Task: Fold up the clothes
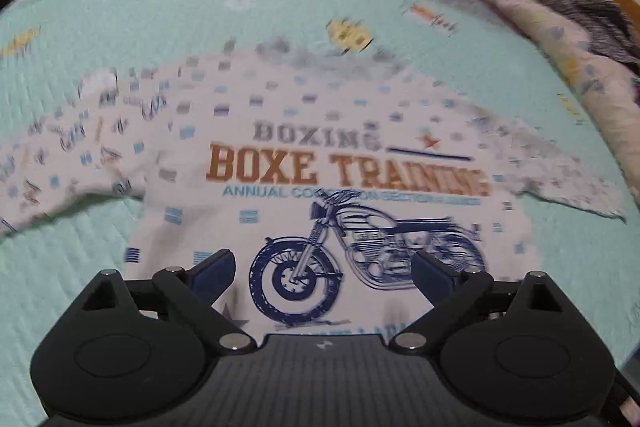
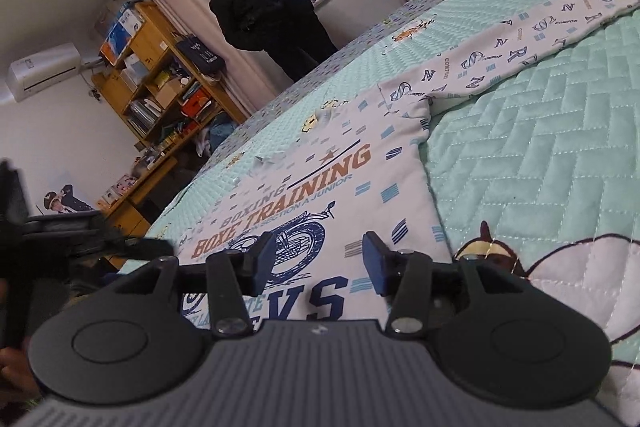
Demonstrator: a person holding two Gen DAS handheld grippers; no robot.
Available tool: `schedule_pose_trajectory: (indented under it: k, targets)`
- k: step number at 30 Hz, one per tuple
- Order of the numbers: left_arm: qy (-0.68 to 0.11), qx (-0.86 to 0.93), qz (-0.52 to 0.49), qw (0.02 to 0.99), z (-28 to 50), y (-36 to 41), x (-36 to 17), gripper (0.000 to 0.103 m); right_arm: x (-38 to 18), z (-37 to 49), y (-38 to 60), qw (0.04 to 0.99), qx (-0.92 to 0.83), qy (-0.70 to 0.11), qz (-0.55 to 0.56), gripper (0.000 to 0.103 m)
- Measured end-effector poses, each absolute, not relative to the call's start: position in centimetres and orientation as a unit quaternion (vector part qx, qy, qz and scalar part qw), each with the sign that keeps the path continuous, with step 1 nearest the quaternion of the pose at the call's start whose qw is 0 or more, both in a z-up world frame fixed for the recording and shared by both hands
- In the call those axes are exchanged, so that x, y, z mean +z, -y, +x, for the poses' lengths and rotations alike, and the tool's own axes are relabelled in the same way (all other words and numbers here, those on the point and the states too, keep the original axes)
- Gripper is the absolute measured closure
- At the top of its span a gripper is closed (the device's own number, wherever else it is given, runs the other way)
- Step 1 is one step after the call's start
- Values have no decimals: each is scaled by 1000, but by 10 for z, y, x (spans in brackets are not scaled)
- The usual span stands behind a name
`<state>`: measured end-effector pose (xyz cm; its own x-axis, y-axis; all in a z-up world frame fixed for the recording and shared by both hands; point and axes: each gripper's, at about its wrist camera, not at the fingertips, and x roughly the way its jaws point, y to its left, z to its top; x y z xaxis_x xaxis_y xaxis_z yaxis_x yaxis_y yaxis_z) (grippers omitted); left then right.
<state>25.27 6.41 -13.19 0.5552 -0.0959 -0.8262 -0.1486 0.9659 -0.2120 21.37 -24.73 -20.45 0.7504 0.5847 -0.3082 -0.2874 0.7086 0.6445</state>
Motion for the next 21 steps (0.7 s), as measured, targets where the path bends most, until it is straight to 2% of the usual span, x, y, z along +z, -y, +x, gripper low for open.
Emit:
schedule_pose_trajectory:
  k: [2, 4, 8, 11, 15, 17, 21]
  targets:
    - [-495, 38, -149, 855, 264, -73, -152, 9, -205, 214, 248, 887, 248, -253, 296, 53]
    - [-476, 45, -172, 861, 256, -82, -152, 10, -206, 214, 249, 885, 251, -251, 300, 53]
    - [-457, 138, -116, 871, 236, -82, -133, 10, -207, 216, 251, 882, 256, -250, 308, 53]
    - [-437, 94, -131, 885, 214, -80, -119, 7, -207, 215, 251, 881, 258, -249, 311, 53]
    - [-468, 4, -157, 869, 197, -66, -137, 3, -208, 215, 251, 880, 258, -248, 312, 53]
    - [-496, 38, -151, 854, 194, -70, -158, 7, -208, 215, 251, 880, 259, -248, 312, 53]
    - [-477, 104, -114, 865, 179, -71, -142, 7, -207, 215, 250, 881, 259, -247, 309, 53]
